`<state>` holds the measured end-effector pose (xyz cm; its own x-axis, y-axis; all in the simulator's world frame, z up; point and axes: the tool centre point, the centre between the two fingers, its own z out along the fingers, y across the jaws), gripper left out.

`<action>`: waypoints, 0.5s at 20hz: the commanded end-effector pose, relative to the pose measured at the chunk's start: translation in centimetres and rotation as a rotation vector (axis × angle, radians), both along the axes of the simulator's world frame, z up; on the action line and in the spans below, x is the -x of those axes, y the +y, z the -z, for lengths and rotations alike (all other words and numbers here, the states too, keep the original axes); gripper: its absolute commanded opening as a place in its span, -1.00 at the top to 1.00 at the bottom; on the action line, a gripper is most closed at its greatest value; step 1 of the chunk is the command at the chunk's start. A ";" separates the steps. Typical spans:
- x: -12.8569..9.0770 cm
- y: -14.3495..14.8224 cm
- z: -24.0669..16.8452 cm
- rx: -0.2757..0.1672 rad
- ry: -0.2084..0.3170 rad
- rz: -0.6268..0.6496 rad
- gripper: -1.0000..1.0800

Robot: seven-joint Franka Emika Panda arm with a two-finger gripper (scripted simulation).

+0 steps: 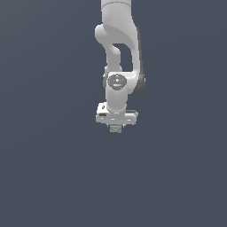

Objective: Pick up the object and move it to a goal position.

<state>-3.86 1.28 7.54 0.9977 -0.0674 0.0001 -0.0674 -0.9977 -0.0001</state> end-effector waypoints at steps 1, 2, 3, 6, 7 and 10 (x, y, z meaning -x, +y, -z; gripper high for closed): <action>1.2 0.4 -0.7 0.000 0.000 0.000 1.00; 1.6 0.6 -0.9 0.000 0.000 0.000 1.00; 2.0 0.7 -1.2 0.000 0.000 0.000 1.00; 2.9 1.1 -1.7 0.000 0.000 0.000 1.00; 3.1 1.2 -1.9 0.000 0.000 0.000 1.00; 3.7 1.4 -2.2 0.000 0.000 0.000 1.00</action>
<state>-7.20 2.57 9.59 0.9977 -0.0671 0.0004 -0.0671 -0.9977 -0.0002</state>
